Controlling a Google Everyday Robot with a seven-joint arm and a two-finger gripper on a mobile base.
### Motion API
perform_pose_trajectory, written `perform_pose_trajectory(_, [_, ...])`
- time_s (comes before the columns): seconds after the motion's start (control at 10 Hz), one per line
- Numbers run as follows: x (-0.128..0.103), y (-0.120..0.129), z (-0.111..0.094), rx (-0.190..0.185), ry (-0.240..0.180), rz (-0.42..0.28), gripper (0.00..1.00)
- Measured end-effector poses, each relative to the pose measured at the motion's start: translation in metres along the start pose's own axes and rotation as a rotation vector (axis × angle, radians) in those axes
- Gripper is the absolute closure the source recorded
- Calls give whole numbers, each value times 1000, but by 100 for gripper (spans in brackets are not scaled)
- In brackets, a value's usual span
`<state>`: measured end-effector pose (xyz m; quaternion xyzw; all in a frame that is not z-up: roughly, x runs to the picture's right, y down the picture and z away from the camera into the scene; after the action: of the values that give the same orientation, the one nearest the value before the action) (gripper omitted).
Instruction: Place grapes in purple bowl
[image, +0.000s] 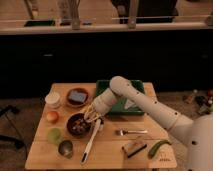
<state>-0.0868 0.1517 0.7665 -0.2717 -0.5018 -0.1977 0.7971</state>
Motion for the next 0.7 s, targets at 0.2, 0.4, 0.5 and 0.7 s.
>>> perform_pose_trajectory(0.2, [0, 2, 1, 5, -3, 0, 20])
perform_pose_trajectory(0.4, [-1, 1, -1, 12, 0, -3, 20])
perform_pose_trajectory(0.5, [-2, 0, -3, 16, 5, -8, 20])
perform_pose_trajectory(0.7, [-3, -3, -7, 23, 16, -17, 20])
